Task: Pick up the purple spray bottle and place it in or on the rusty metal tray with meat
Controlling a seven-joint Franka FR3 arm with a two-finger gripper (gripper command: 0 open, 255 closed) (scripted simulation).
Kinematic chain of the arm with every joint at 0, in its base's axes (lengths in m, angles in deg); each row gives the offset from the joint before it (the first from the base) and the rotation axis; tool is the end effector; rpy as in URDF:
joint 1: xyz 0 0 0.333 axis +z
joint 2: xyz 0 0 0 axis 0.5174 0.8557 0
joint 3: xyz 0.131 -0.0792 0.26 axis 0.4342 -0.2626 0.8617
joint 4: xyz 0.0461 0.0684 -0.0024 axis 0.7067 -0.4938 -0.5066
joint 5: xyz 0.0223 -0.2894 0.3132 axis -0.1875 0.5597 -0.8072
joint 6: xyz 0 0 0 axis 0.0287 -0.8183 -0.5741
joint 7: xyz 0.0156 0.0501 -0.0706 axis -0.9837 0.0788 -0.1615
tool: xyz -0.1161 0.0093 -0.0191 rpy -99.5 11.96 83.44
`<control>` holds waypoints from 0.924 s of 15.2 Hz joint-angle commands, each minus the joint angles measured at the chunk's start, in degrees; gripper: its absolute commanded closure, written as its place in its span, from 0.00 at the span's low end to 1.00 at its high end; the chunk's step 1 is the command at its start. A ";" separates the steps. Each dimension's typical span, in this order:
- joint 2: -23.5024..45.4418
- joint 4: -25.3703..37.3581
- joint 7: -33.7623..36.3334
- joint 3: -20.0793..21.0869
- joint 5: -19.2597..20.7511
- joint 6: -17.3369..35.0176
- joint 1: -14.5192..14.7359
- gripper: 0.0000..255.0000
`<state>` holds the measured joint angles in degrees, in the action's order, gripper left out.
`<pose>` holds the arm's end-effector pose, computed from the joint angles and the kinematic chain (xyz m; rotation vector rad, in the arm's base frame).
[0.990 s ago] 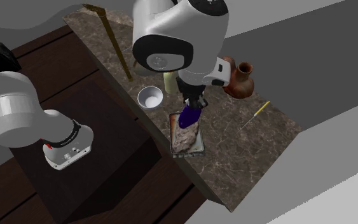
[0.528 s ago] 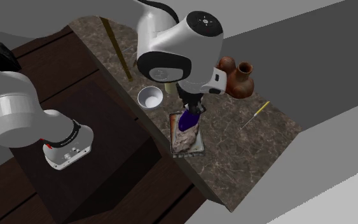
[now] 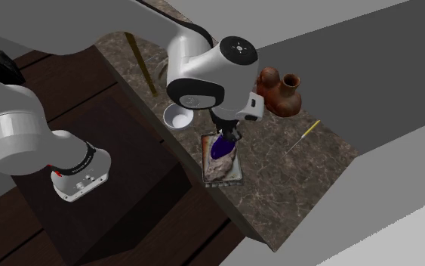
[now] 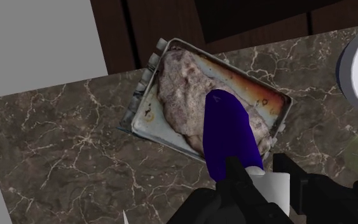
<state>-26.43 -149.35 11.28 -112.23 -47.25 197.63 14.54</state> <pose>0.4147 -0.3730 0.2984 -3.0955 0.3503 0.0322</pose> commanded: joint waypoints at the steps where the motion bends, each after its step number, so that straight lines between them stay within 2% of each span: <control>1: 0.37 -0.18 -0.18 0.01 -0.23 0.56 -0.04 1.00; 7: 0.37 -0.18 -0.19 0.01 -0.23 0.56 -0.04 1.00; 8: 0.37 -0.18 -0.19 0.01 -0.23 0.55 -0.04 0.00; 13: 0.37 -0.18 -0.19 0.01 -0.23 0.56 -0.04 0.00; 14: -0.78 0.65 0.31 -0.06 0.47 -1.30 0.04 0.00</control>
<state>-26.47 -148.98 11.25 -112.26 -47.21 197.29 14.51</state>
